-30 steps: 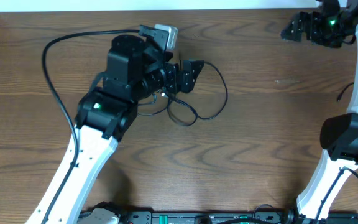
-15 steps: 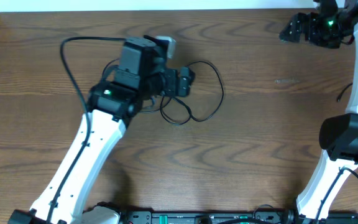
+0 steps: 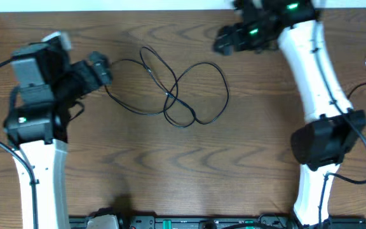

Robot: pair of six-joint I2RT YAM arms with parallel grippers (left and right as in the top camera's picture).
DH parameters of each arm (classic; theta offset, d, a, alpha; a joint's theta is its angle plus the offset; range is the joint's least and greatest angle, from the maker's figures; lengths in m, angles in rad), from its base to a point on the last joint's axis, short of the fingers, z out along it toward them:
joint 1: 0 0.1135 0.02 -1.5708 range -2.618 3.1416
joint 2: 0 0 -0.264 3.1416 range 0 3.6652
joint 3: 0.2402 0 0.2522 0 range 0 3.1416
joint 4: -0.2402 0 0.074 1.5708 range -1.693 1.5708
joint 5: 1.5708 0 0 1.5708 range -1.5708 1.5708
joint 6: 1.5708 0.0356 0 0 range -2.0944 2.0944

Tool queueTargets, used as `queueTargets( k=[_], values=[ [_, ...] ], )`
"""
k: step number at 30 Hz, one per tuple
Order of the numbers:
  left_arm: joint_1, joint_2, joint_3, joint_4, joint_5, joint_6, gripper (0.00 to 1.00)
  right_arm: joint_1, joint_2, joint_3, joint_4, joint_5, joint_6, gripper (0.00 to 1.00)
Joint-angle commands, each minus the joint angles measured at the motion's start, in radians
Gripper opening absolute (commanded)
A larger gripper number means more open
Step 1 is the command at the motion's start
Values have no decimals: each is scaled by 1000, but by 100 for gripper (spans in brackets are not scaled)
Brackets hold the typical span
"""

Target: Untangle cables

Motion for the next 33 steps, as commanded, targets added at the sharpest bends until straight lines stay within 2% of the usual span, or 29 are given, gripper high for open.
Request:
queueTargets(
  k=[1, 5, 14, 21, 28, 33],
  values=[
    [87, 15, 18, -40, -6, -12, 98, 117, -29, -110, 85, 63, 88, 96],
    [117, 28, 17, -62, -6, -12, 98, 222, -29, -216, 206, 98, 124, 94],
    [117, 39, 17, -91, -7, -12, 98, 409, -28, -433, 436, 326, 267, 92],
    [117, 39, 16, -135, -10, -11, 98, 486, -29, -568, 607, 376, 357, 92],
    [117, 39, 15, -166, -10, -12, 98, 520, -28, -629, 696, 456, 372, 89],
    [117, 39, 14, -182, -10, -12, 98, 524, -19, -657, 724, 525, 436, 89]
  ],
)
